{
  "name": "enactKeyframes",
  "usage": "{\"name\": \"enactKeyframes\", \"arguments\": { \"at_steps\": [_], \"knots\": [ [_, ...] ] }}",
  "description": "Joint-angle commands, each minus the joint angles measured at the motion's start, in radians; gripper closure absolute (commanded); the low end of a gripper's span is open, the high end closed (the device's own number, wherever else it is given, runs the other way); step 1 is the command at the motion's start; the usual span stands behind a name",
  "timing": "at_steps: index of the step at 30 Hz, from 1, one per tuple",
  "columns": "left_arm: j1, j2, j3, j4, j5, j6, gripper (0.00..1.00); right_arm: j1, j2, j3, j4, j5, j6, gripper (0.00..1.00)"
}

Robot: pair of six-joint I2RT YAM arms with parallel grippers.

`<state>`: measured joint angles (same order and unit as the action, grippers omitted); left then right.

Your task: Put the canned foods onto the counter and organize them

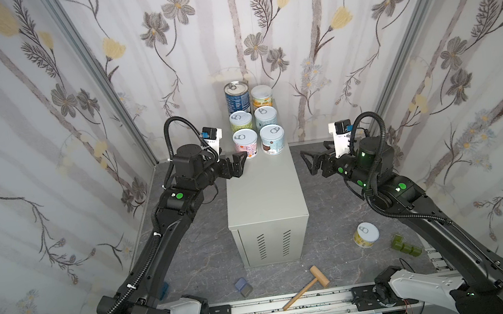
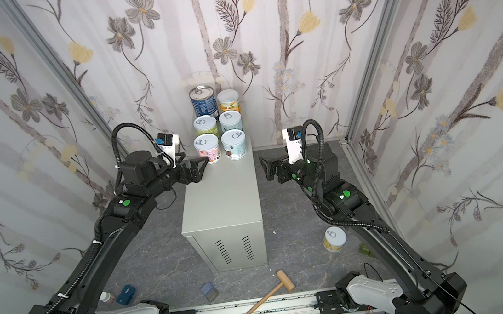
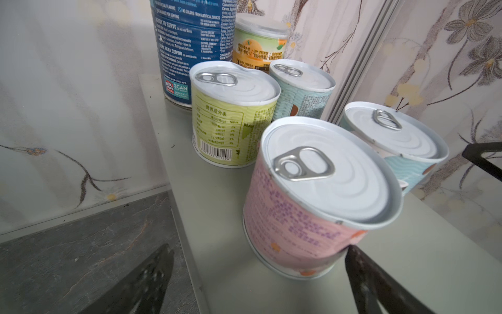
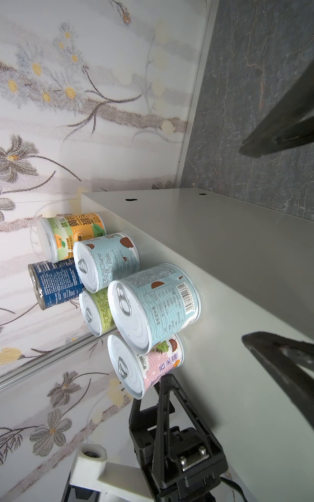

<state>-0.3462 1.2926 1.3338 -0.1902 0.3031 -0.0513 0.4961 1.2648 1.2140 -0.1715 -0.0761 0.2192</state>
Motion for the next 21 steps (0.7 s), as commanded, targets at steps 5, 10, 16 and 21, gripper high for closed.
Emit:
{"name": "enactKeyframes", "arguments": {
  "at_steps": [5,10,16,21],
  "knots": [
    [0.001,0.009,0.019,0.035,0.009,0.004,0.0,0.004,-0.007,-0.007,0.046,-0.025,-0.007,0.0],
    [-0.013,0.008,0.015,0.042,0.045,-0.003,0.0,0.004,-0.007,-0.008,0.05,-0.027,-0.009,0.0],
    [-0.03,0.021,0.013,0.05,0.031,-0.003,0.0,0.005,-0.002,-0.007,0.054,-0.03,-0.007,0.0],
    [-0.037,0.041,0.031,0.059,0.006,-0.005,0.0,0.005,-0.005,-0.008,0.053,-0.03,-0.007,0.0]
  ]
}}
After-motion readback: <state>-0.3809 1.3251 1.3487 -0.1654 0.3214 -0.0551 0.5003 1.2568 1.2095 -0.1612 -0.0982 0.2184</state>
